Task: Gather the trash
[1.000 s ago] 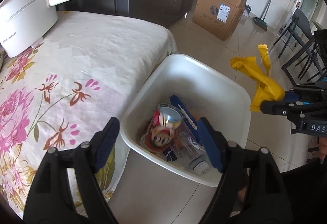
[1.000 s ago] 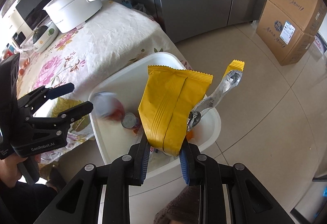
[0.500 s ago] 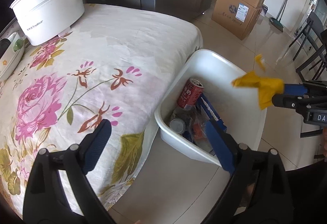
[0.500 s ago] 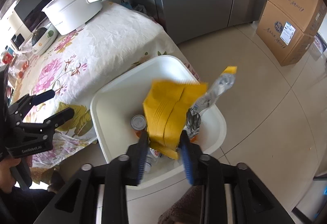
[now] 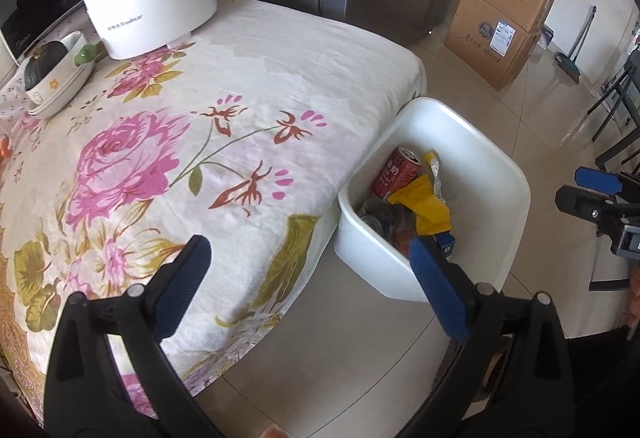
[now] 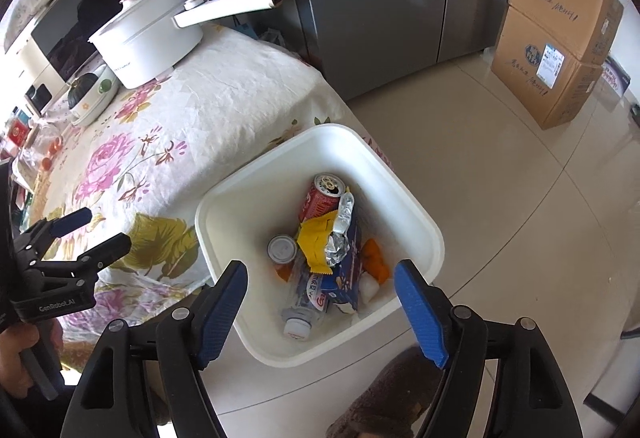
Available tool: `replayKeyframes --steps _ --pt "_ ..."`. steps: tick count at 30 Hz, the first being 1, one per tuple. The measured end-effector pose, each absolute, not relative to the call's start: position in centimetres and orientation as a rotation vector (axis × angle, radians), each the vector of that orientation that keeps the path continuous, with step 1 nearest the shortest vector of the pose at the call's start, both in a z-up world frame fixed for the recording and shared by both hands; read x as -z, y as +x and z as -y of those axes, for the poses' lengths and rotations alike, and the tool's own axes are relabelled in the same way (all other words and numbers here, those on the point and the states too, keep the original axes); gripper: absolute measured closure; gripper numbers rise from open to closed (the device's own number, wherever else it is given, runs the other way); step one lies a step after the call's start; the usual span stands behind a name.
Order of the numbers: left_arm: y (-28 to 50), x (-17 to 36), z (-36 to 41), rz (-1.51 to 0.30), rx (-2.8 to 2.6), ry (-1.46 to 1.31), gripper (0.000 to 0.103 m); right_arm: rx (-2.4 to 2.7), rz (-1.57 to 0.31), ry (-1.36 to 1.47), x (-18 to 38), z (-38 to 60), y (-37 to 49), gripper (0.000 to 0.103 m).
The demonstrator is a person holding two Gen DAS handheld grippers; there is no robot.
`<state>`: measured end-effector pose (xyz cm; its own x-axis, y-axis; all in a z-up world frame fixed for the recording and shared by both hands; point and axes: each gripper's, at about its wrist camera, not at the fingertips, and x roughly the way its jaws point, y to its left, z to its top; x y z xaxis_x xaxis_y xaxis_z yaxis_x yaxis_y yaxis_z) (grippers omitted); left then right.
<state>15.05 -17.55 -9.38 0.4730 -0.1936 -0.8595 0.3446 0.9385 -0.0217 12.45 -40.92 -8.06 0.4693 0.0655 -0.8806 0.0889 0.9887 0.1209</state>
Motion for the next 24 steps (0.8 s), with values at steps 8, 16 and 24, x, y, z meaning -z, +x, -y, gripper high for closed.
replayKeyframes --steps 8,16,24 --pt "11.0 5.5 14.5 -0.947 0.218 0.102 0.004 0.002 -0.914 0.058 3.5 37.1 8.6 0.016" --pt "7.6 2.9 12.2 -0.85 0.101 0.099 0.003 0.004 -0.771 -0.012 0.7 32.9 4.7 0.009" --pt "3.9 -0.6 10.6 -0.713 0.032 0.065 0.003 0.004 -0.65 -0.03 -1.9 30.4 1.5 0.003"
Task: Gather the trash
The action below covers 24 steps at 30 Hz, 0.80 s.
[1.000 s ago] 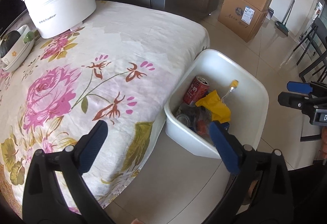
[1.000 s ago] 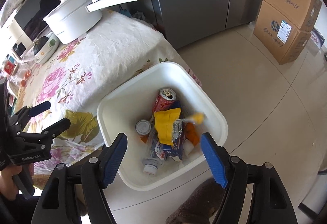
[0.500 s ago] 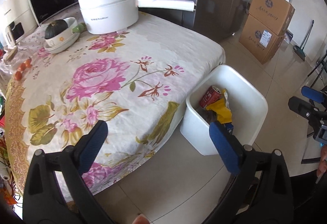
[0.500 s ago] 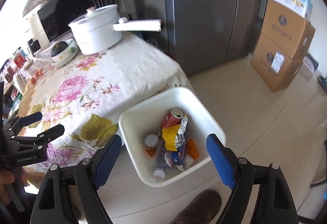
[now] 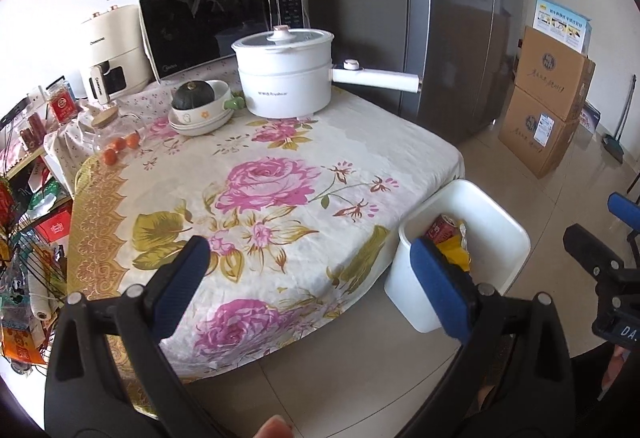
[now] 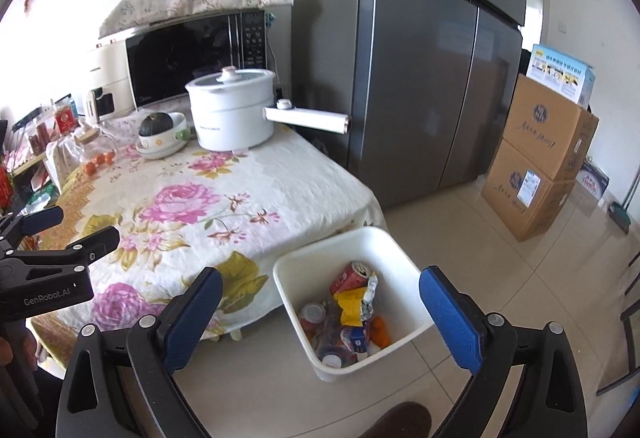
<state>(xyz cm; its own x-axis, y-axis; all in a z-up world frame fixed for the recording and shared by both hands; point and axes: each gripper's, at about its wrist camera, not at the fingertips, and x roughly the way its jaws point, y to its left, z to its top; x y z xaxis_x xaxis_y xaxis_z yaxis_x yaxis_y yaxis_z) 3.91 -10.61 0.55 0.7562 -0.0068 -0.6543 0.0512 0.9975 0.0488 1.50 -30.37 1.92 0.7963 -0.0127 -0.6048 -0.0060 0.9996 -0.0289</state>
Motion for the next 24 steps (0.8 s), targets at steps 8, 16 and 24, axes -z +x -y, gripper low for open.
replayKeyframes --steps 8,16,24 --pt "1.9 -2.7 10.7 -0.612 0.055 0.044 0.001 -0.013 -0.526 -0.058 -4.4 29.0 -0.9 0.0" --pt "1.2 -2.9 9.9 -0.59 0.055 0.029 0.001 0.001 -0.534 -0.033 -4.4 29.0 -0.5 0.0" --pt "0.4 -3.1 9.3 -0.574 0.056 0.011 0.001 -0.027 -0.527 -0.038 -4.4 28.3 -0.7 0.0"
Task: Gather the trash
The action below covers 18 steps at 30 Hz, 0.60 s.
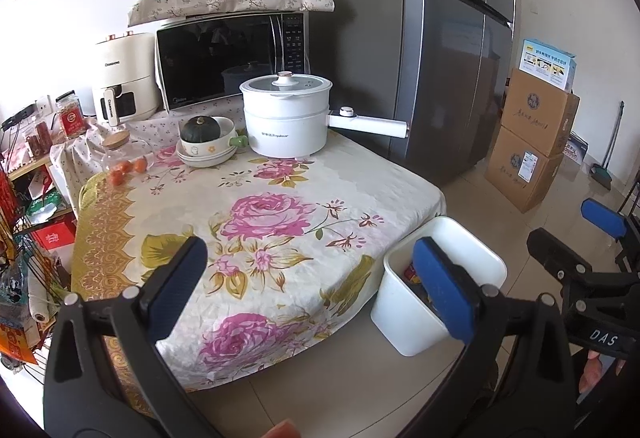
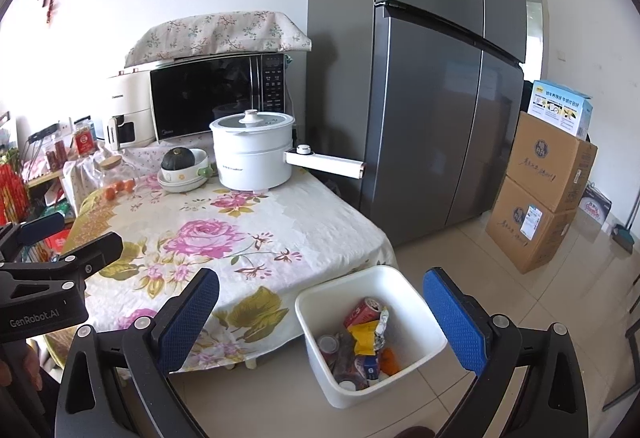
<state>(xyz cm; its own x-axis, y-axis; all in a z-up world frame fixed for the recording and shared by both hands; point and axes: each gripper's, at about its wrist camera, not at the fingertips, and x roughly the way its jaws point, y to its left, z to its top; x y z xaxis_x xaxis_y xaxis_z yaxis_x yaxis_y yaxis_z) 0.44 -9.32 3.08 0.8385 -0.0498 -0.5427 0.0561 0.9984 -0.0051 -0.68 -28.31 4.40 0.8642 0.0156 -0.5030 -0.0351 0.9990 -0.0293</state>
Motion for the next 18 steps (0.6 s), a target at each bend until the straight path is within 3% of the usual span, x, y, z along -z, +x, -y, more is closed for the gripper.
replayKeyframes --steps 18 --pt "0.7 -2.37 8.4 -0.6 0.021 0.003 0.001 -0.053 -0.524 -0.037 -4.34 27.78 -0.74 0.0"
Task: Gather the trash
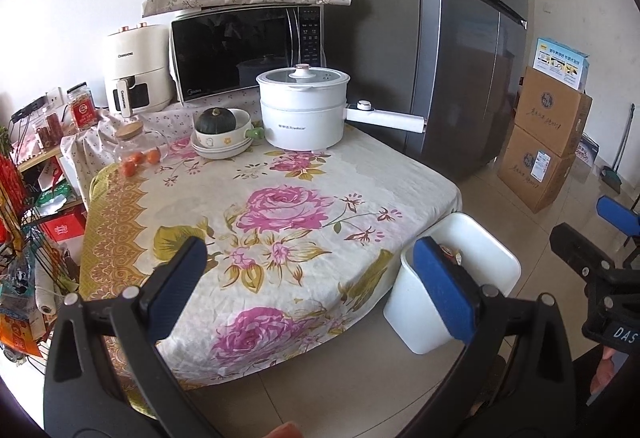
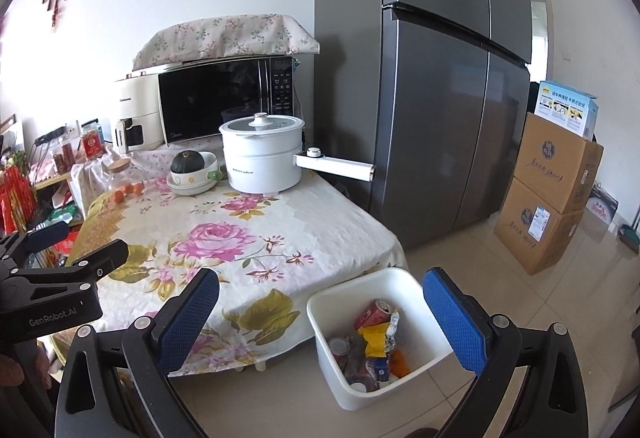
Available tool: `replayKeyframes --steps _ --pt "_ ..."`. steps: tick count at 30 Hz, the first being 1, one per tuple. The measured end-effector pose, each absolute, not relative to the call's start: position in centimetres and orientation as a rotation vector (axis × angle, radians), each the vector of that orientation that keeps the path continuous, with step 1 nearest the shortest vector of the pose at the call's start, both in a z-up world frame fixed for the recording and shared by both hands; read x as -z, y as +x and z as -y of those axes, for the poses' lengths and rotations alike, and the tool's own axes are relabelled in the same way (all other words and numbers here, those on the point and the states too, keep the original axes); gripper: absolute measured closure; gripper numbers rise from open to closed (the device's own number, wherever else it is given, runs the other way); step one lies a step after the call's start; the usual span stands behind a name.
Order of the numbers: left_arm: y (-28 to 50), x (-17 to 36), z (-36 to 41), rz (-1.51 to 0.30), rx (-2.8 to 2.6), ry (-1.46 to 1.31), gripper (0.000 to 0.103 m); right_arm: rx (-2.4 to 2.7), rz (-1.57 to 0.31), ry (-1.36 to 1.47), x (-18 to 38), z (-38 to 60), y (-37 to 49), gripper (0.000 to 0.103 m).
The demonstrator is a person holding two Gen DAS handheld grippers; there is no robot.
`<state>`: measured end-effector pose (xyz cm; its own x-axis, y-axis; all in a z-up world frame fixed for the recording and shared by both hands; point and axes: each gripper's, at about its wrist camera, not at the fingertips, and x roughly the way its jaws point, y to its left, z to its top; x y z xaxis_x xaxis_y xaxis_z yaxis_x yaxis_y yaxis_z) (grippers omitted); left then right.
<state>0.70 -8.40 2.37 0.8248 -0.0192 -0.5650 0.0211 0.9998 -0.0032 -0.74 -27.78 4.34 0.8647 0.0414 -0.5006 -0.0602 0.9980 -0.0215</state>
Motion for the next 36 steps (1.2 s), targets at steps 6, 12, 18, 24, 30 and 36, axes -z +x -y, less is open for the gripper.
replayKeyframes --steps 6,12,18,24,30,36 --pt "0.6 -2.3 8.8 -0.609 0.051 0.007 0.001 -0.024 -0.499 -0.041 -4.5 28.3 -1.0 0.0" --pt "0.6 -2.7 8.7 -0.589 0.041 0.002 0.001 -0.035 -0.513 -0.039 -4.4 28.3 -0.9 0.0" --pt "0.4 -2.7 9.0 -0.584 0.046 0.01 0.001 -0.033 -0.51 -0.034 -4.4 28.5 -1.1 0.0" --pt "0.3 -2.8 9.1 -0.579 0.051 0.011 0.001 -0.031 -0.515 -0.031 -4.3 28.7 -1.0 0.0" --pt "0.2 -2.9 9.3 -0.597 0.085 -0.003 0.001 -0.045 -0.534 -0.032 -4.0 28.4 -1.1 0.0" --pt "0.4 -3.1 8.9 -0.602 0.08 0.016 0.001 -0.03 -0.555 -0.026 -3.6 28.0 -0.8 0.0"
